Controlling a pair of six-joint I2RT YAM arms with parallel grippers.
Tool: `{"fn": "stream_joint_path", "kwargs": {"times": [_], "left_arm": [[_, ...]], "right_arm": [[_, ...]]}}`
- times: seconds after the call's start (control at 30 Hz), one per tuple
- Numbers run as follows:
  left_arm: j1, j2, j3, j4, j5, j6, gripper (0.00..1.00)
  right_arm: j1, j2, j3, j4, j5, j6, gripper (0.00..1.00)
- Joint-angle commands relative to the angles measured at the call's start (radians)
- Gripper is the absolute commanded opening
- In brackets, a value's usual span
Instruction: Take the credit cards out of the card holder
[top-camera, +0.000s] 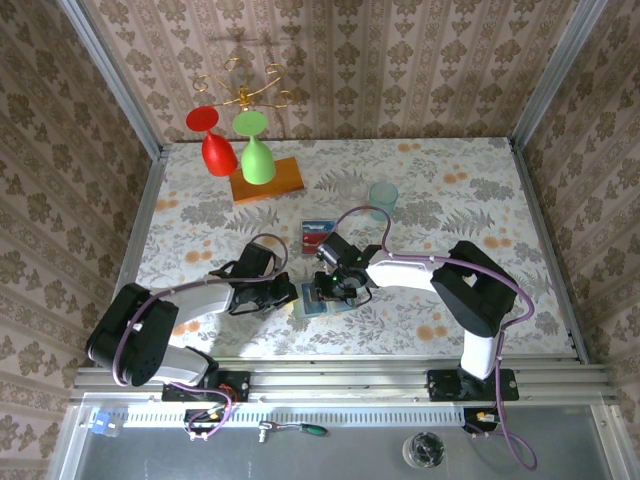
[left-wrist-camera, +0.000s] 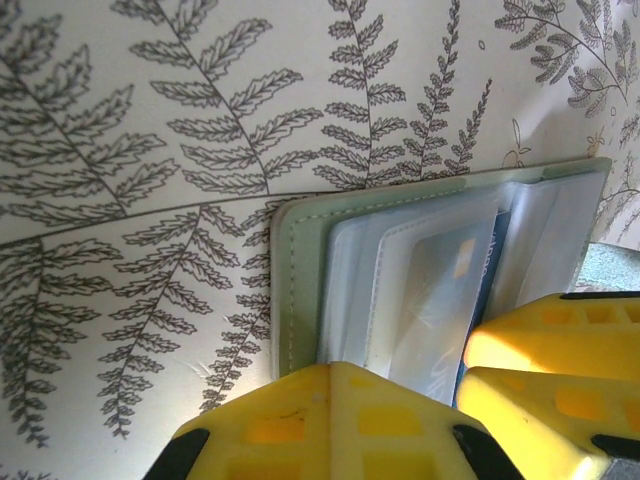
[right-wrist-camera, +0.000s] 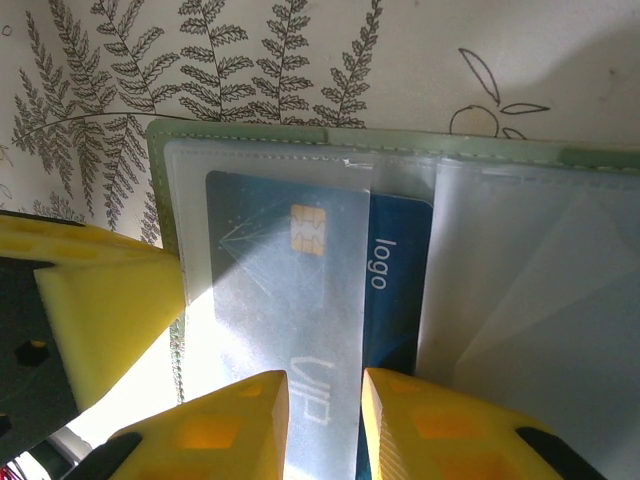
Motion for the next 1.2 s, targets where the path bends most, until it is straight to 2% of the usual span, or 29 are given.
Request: {"fn": "stream_joint_path", "kwargs": {"times": [0.0,0.37,0.67,0.93,1.17], "left_arm": [[0.002,0.015,-0.004,-0.089,-0.041,0.051,0.00],[0.027,0.014,0.006,-0.120,-0.049,0.085,0.00],[0.046,0.005,0.092,-0.195,-0.062,0.140,0.00],[0.036,-0.064,0.118,-0.211,-0.024,0.107,0.00],[-0.009,-0.090,0.082,-0.164,-0.043,0.050,0.00]], "right_arm": [[0.006,-0.027,0.017,-0.066,0.055,-0.018,0.29],[0.005,-0.021,0.037,-0.074,0.057,-0.044,0.29],[0.000,-0.075,0.020,-0.030,0.015,-0.012,0.29],[-0.008,-0.107,0.002,-0.006,0.012,0.008,0.29],[-0.011,-0.096,-0.010,0.008,0.001,0.018,0.29]]}}
